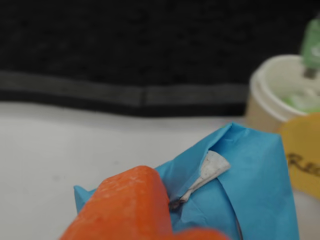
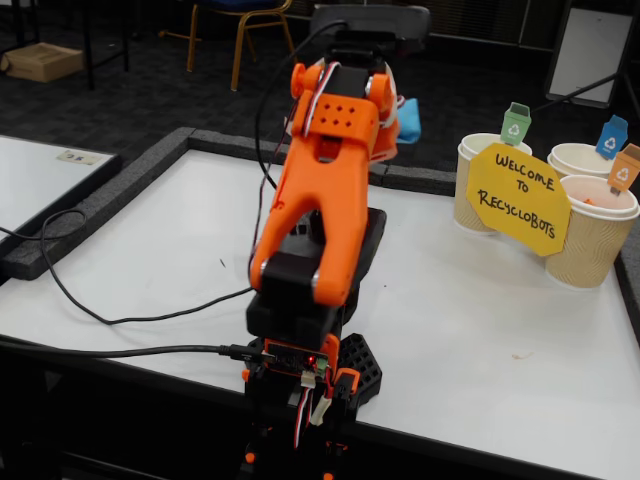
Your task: Sort rubbish by color.
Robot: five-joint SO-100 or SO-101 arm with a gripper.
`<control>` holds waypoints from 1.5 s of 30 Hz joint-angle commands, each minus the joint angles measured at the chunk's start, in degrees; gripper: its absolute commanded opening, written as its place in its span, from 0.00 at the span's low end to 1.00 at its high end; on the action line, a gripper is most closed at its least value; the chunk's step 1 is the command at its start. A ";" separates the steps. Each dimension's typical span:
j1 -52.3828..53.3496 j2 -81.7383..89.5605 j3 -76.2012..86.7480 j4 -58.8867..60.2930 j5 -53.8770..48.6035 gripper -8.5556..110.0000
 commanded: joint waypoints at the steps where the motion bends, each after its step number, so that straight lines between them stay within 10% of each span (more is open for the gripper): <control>1: 6.33 1.23 0.18 -5.27 1.41 0.07; 28: 30.06 2.55 -1.58 -5.89 1.49 0.07; 45: 26.02 -18.11 -20.74 -16.00 3.78 0.07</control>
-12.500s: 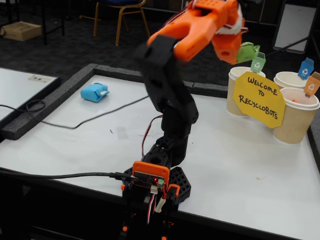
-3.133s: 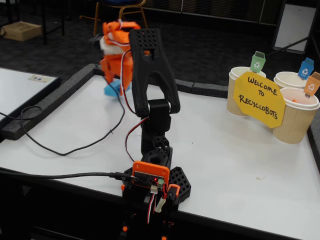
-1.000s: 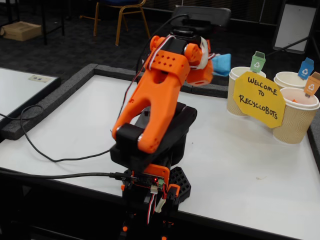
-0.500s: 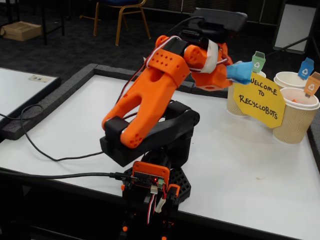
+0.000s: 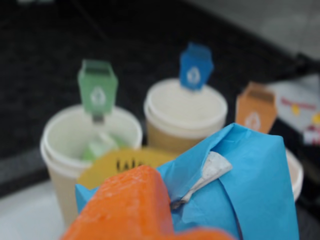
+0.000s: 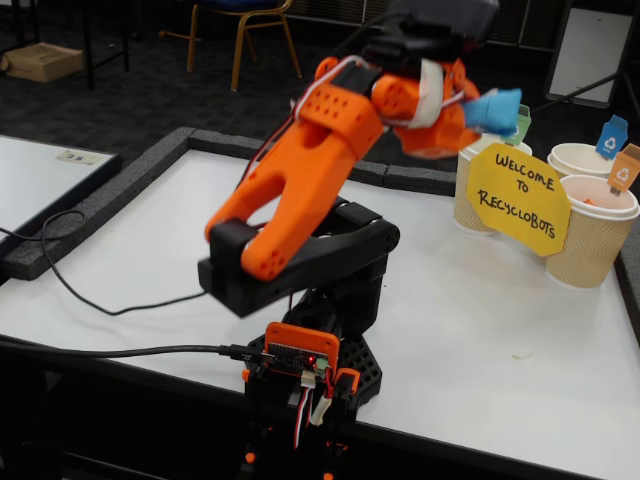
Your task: Sort rubbish by color.
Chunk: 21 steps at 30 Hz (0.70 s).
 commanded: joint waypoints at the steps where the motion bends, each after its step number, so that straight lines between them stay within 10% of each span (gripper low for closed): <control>1: -1.41 -13.71 -18.72 -2.99 3.34 0.07; 21: 4.83 -67.76 -64.51 -4.57 3.87 0.07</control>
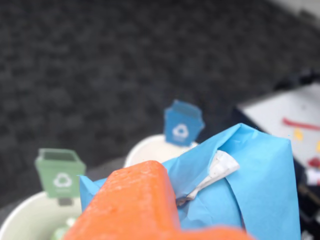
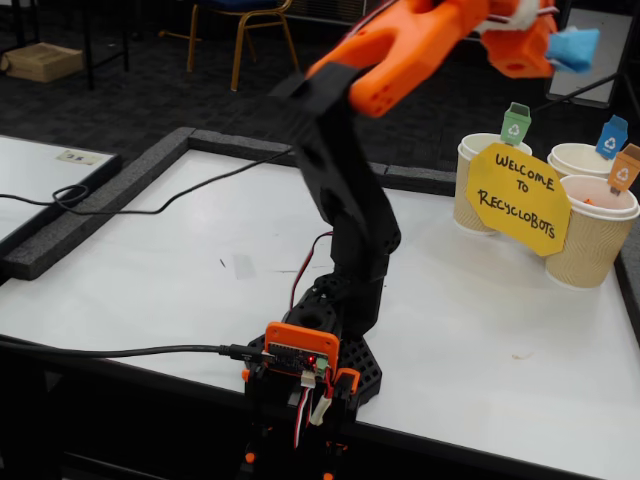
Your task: Sort rubbish by color.
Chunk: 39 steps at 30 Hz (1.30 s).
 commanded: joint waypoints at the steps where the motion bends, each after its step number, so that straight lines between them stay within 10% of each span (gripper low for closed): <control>1: 1.85 -6.86 -15.47 -1.49 1.23 0.07; 13: 1.85 -33.31 -41.22 -0.79 1.14 0.07; 39: 1.85 -43.15 -42.19 -4.22 0.44 0.17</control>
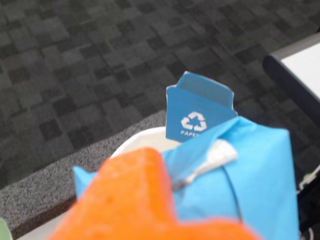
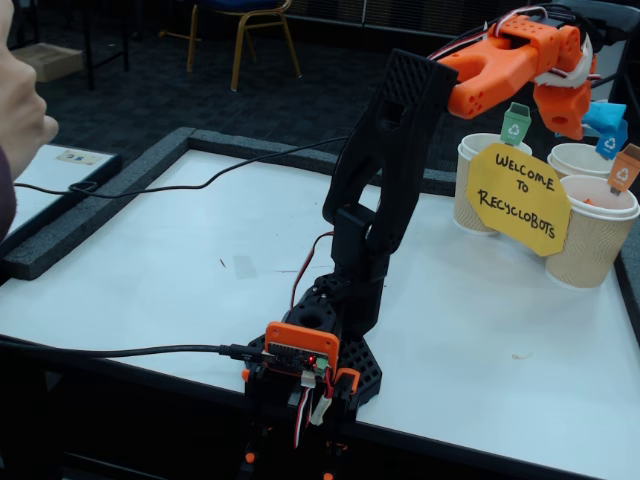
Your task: Sort rubbish by color.
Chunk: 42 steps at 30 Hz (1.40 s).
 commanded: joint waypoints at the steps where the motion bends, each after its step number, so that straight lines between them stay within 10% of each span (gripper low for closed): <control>1: 1.58 2.55 -8.35 -2.64 0.44 0.17; 28: 1.85 3.69 -4.75 -6.33 0.44 0.24; 42: -3.25 41.48 20.21 1.32 0.97 0.07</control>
